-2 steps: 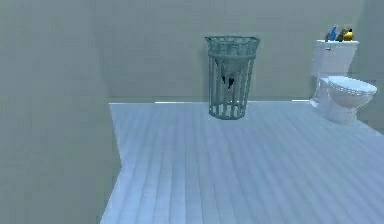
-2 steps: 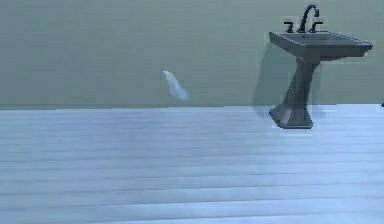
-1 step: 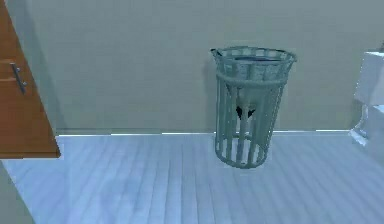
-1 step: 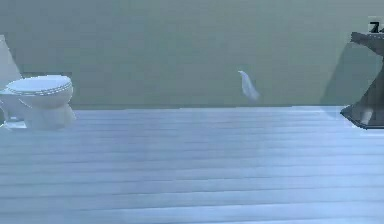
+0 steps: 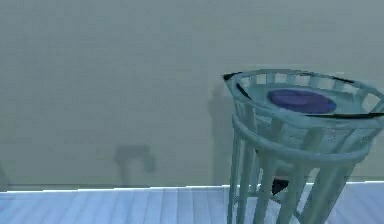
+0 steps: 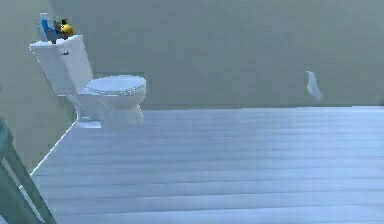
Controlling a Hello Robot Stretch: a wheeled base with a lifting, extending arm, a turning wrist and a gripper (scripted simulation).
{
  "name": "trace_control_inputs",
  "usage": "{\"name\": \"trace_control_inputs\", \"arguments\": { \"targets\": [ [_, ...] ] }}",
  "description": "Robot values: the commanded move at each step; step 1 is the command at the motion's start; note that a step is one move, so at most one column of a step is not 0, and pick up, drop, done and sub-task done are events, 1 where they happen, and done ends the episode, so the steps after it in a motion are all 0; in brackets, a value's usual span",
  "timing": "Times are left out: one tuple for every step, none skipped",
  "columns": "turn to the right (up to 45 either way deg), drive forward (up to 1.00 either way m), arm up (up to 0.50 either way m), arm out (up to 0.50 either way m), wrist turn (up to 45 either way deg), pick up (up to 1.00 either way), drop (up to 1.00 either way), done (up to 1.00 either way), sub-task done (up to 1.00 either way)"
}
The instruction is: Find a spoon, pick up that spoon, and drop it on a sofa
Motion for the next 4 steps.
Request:
{"name": "trace_control_inputs", "arguments": {
  "targets": [
    [-45.0, 0.0, 0.0, 0.0, 0.0, 0.0, 0.0, 0.0, 0.0],
    [-36.0, 0.0, 0.0, 0.0, 0.0, 0.0, 0.0, 0.0, 0.0],
    [0.0, 1.0, 0.0, 0.0, 0.0, 0.0, 0.0, 0.0, 0.0],
    [6.0, 0.0, 0.0, 0.0, 0.0, 0.0, 0.0, 0.0, 0.0]
  ]
}}
